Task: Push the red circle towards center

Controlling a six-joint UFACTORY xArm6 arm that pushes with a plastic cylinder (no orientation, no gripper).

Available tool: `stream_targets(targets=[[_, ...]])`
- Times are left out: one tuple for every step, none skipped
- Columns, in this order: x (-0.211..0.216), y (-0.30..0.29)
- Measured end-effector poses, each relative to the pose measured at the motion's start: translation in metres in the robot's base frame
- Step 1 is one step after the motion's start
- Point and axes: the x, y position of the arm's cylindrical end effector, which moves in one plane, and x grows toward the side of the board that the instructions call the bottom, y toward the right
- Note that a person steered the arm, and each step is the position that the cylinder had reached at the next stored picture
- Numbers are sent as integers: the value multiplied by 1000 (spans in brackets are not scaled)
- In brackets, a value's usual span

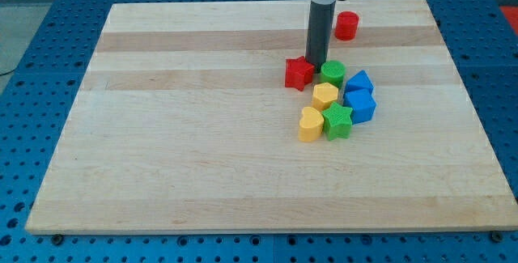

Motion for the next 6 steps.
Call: stream_targets(targets=[[-11,3],[-39,55],[-40,114],[-63,114],[-86,79],[-104,55]])
